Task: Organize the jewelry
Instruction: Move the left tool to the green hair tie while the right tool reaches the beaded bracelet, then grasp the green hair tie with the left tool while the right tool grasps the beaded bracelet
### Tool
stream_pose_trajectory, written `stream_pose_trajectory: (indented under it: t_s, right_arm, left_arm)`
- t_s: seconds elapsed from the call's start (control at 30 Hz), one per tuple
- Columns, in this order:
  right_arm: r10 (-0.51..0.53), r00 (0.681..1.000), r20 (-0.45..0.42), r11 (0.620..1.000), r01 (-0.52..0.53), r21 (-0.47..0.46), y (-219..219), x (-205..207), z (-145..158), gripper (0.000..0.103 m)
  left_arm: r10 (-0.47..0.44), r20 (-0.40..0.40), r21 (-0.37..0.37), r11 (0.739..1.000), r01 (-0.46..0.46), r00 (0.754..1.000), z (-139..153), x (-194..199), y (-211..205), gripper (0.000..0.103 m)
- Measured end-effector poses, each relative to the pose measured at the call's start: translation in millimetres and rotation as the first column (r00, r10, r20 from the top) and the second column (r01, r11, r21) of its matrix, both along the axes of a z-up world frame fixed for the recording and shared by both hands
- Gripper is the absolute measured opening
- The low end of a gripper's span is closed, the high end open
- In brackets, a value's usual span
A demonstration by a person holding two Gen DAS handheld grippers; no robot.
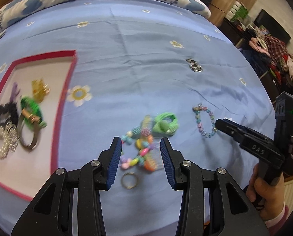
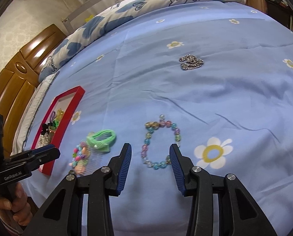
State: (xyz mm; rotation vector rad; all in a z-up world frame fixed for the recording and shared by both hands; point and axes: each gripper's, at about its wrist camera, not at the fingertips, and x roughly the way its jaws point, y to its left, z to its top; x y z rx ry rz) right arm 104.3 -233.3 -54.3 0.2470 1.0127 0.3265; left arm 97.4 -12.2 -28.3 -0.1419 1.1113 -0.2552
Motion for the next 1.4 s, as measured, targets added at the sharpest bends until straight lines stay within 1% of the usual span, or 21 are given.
stream_pose_trajectory:
  t_s: [0.13,0.23,0.43,0.5,0.6,0.63,0.67,0.7,0.73,0.77,0.8,0.83,0.87,1.07,1.4]
  right_arm:
    - [-0.007,1.0,-0.006,1.0,0.007,-0.019,-6,6,-6,0.043]
    - [-0.008,1.0,-0.018,0.999,0.008,-0.031,-9,11,-12,0.043]
    - [0.009,0.999,-0.032,0.999,-0.01,-0.049,-8,22,-21,0.042]
    - [0.016,0.999,-0.031,0.998,-0.018,-0.058,-7,24,-24,0.041]
    - [0.017,1.0,-0.024,0.997,-0.019,-0.07,-5,25,-26,0.039]
    - [0.015,1.0,-0.018,0.997,-0.016,-0.076,-5,25,-26,0.034]
    - [0.008,1.0,-0.013,0.996,-0.01,-0.088,-5,24,-26,0.026]
    - [0.003,1.0,-0.01,0.995,-0.004,-0.096,-5,24,-26,0.018]
    - [-0.003,1.0,-0.01,0.995,0.002,-0.097,-6,24,-27,0.015]
    - [-0.012,1.0,-0.01,0.995,0.011,-0.096,-8,24,-28,0.009]
    - [-0.016,1.0,-0.009,0.995,0.015,-0.095,-8,24,-28,0.009]
    - [-0.017,1.0,-0.008,0.996,0.017,-0.087,-9,24,-27,0.009]
    - [-0.02,1.0,-0.006,0.997,0.019,-0.079,-11,24,-26,0.007]
    - [-0.02,1.0,0.013,0.999,0.02,-0.027,-13,19,-14,0.007]
    - [0.02,0.997,0.071,1.0,-0.02,-0.001,4,10,16,0.007]
  left_arm:
    - [-0.042,-0.001,0.009,0.999,0.042,0.999,-3,14,-19,0.039]
    - [-0.077,-0.008,0.032,0.997,0.077,0.997,-9,24,-34,0.039]
    - [-0.121,-0.05,0.084,0.989,0.124,0.991,-29,38,-52,0.039]
    - [-0.128,-0.06,0.091,0.987,0.133,0.99,-35,39,-54,0.039]
    - [-0.14,-0.063,0.108,0.983,0.146,0.988,-41,38,-57,0.031]
    - [-0.142,-0.06,0.112,0.983,0.148,0.988,-41,38,-57,0.03]
    - [-0.145,-0.055,0.115,0.982,0.151,0.988,-41,37,-58,0.028]
    - [-0.149,-0.052,0.116,0.981,0.154,0.988,-41,37,-58,0.025]
    - [-0.15,-0.049,0.116,0.981,0.155,0.987,-41,37,-58,0.019]
    - [-0.15,-0.043,0.116,0.981,0.154,0.988,-40,37,-57,0.016]
    - [-0.152,-0.037,0.11,0.982,0.155,0.988,-39,37,-56,0.011]
    - [-0.154,-0.031,0.101,0.983,0.156,0.988,-36,36,-54,0.009]
    - [-0.153,-0.025,0.09,0.984,0.155,0.988,-34,36,-52,0.009]
    - [-0.135,0.02,0.053,0.99,0.134,0.991,-16,29,-42,0.008]
    - [-0.061,0.072,0.002,0.998,0.061,0.996,10,14,-10,0.008]
